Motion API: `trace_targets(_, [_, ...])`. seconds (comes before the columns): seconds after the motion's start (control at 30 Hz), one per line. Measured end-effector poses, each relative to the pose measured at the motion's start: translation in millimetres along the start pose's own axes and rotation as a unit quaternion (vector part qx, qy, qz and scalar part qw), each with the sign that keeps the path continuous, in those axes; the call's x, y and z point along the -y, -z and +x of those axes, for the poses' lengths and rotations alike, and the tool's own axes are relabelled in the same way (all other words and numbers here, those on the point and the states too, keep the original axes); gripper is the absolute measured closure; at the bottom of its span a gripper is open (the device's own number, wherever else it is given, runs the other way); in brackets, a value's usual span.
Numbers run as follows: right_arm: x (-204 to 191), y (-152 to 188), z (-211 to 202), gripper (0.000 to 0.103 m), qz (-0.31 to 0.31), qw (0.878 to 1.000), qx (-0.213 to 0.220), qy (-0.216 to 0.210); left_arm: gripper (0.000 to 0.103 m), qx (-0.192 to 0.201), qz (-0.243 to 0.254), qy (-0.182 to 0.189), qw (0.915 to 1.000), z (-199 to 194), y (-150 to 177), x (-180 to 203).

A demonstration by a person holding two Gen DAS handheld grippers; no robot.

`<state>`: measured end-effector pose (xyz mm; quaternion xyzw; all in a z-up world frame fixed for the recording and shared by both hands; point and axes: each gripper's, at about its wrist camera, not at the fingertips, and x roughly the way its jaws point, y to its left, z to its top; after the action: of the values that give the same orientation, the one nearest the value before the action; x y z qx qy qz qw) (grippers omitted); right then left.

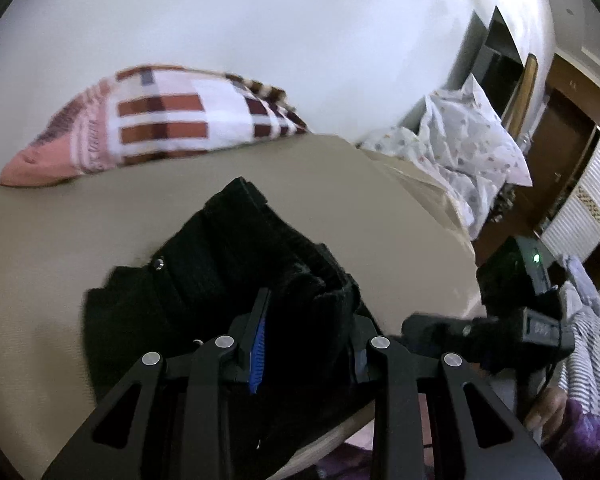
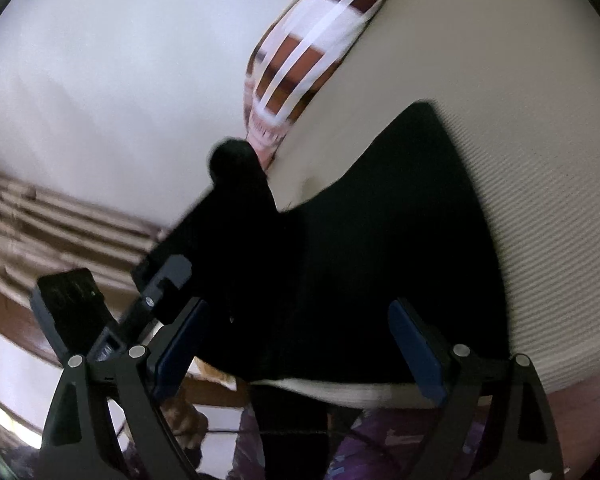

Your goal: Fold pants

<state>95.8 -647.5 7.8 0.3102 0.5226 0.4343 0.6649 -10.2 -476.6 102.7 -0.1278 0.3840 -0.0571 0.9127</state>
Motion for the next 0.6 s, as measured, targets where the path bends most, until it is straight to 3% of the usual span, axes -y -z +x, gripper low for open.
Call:
trace_targets(0.23, [23.5, -15.8, -28.5, 0.014, 0.047, 0.998, 0.042, -0.006, 0.072, -0.049, 0.008, 0.037, 0.9981, 47.3, -1.5, 22.0])
trace_targets(0.6, [40.5, -22.6, -40.2, 0.014, 0.078, 0.995, 0.055, -0.001, 0.072, -0.071, 0.001, 0.056, 0.9959, 75.8, -4.1, 32.5])
